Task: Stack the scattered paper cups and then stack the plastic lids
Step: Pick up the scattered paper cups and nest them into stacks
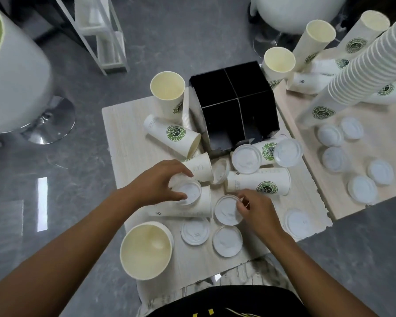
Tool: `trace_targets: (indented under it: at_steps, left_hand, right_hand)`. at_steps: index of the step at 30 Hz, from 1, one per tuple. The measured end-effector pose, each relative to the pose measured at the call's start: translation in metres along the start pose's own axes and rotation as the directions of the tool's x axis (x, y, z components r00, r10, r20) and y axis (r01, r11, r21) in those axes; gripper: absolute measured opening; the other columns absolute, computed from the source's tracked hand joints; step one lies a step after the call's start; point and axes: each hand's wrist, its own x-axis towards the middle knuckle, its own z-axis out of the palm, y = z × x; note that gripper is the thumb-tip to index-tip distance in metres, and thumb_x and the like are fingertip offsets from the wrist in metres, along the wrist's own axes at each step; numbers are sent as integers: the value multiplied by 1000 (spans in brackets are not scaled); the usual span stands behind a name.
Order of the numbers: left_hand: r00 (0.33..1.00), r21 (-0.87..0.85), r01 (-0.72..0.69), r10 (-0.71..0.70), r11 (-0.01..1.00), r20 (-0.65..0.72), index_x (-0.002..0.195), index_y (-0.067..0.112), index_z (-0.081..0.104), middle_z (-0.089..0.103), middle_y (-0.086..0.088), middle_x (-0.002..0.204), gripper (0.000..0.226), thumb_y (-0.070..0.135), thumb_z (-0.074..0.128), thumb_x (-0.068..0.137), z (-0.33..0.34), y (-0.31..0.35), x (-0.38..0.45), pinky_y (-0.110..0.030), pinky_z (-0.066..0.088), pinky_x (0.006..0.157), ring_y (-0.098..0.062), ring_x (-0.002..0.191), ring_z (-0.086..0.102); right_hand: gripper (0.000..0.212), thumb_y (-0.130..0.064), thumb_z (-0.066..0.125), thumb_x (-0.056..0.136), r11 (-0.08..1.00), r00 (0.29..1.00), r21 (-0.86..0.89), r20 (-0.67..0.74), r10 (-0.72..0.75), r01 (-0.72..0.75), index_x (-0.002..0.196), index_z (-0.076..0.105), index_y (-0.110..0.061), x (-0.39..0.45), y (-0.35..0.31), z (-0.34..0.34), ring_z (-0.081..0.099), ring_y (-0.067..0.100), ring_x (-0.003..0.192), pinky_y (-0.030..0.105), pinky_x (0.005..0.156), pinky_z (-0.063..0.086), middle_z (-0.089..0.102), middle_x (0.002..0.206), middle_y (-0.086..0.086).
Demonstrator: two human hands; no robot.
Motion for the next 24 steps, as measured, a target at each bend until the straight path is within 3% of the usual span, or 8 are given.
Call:
trace_targets:
  at_steps: [3, 6, 8, 11, 16, 20, 24]
  left_hand:
    - [1000, -24, -1, 0, 1000, -23, 123, 43, 63, 61, 20, 125, 55, 42, 89, 75, 3, -3, -6, -30, 48, 95, -6, 114, 53]
    - [998, -51, 12, -15, 999, -65, 122, 43, 63, 60, 21, 122, 53, 39, 89, 76, 2, -4, -14, -21, 47, 88, -4, 111, 53]
    - [997, -57, 12, -17, 998, -81, 122, 43, 63, 61, 21, 121, 53, 40, 90, 76, 3, -4, -17, -18, 46, 87, -6, 112, 54]
    - [994, -64, 24, -30, 998, -102, 122, 41, 63, 62, 19, 120, 55, 38, 91, 75, 3, -6, -23, -16, 46, 84, -7, 110, 56]
    - [991, -70, 46, -54, 996, -124, 122, 42, 63, 62, 22, 120, 55, 38, 91, 74, 5, -8, -31, -17, 41, 85, -6, 110, 56]
    - [991, -83, 31, -41, 996, -127, 121, 38, 65, 64, 20, 120, 54, 37, 92, 74, 8, -5, -31, -12, 39, 86, -5, 110, 57]
    - [978, -162, 20, -53, 987, -203, 123, 34, 65, 64, 20, 121, 56, 32, 93, 74, 6, 3, -35, -6, 40, 85, -1, 108, 58]
  right_hand:
    - [16, -18, 73, 90, 993, 1000, -114, 7, -29, 30, 106, 70, -16, 2, 1, -1, 64, 23, 86, 31, 68, 46, 65, 96, 0]
    - [27, -24, 77, 86, 969, 972, -105, -59, -229, 222, 112, 71, -18, 1, -22, -6, 64, 20, 88, 32, 68, 51, 62, 105, -1]
    - [32, -31, 74, 88, 912, 912, -47, -39, -409, 408, 118, 70, -22, -1, -48, -5, 62, 11, 92, 24, 67, 50, 61, 113, -3]
    - [30, -37, 69, 90, 811, 811, -39, 66, -581, 584, 117, 69, -23, 5, -72, 13, 62, 13, 91, 25, 58, 49, 60, 117, -3]
    - [17, -14, 84, 80, 756, 762, -96, 79, -643, 647, 93, 73, -17, 17, -79, 31, 62, 23, 78, 24, 50, 39, 64, 103, 3]
    - [5, -16, 73, 87, 700, 706, -98, 84, -703, 708, 91, 72, -14, 15, -78, 26, 62, 23, 80, 26, 49, 40, 64, 102, 4]
    - [10, -15, 63, 95, 722, 719, -52, -63, -692, 690, 91, 70, -10, -6, -70, -7, 61, 19, 86, 28, 67, 50, 64, 95, 2]
